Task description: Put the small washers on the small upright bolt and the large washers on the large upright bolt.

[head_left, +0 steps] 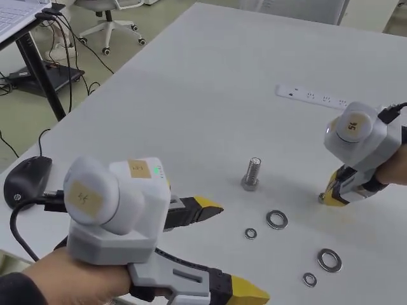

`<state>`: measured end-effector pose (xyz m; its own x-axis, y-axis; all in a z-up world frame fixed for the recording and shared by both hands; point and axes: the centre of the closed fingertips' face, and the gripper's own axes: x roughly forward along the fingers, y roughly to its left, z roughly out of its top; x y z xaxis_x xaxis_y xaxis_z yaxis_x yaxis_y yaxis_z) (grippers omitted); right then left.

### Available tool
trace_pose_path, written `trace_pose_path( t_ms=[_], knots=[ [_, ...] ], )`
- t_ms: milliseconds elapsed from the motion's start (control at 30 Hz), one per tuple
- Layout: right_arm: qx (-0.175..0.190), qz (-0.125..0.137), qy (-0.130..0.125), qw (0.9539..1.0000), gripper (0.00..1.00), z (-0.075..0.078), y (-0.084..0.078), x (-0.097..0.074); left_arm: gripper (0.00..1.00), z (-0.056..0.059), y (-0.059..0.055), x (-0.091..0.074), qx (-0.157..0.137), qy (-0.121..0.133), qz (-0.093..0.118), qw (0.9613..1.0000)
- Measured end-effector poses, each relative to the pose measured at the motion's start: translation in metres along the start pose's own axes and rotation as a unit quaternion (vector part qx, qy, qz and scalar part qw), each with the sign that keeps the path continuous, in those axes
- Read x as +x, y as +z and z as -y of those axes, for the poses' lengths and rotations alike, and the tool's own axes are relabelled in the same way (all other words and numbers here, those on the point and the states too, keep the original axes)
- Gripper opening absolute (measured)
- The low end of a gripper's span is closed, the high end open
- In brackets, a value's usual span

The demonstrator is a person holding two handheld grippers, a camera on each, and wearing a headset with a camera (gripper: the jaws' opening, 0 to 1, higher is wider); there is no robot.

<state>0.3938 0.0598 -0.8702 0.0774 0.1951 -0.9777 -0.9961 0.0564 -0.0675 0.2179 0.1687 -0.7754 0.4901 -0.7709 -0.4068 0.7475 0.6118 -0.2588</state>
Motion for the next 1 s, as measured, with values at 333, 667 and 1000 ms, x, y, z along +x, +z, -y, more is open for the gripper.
trace_pose_path(
  t_ms=[333,667,1000],
  knots=[
    [0.006,0.004,-0.003,1.0000,0.15,0.001,-0.005,-0.004,0.76,0.001,0.000,0.000,0.000,-0.003,-0.001,1.0000],
    [0.017,0.006,-0.007,0.9998,0.15,-0.002,-0.013,-0.009,0.76,0.004,-0.001,0.001,0.003,-0.005,-0.004,1.0000],
    [0.025,0.012,-0.011,0.9996,0.15,-0.013,-0.019,-0.017,0.76,0.006,-0.002,0.001,0.006,-0.010,-0.006,0.9999]
  ],
)
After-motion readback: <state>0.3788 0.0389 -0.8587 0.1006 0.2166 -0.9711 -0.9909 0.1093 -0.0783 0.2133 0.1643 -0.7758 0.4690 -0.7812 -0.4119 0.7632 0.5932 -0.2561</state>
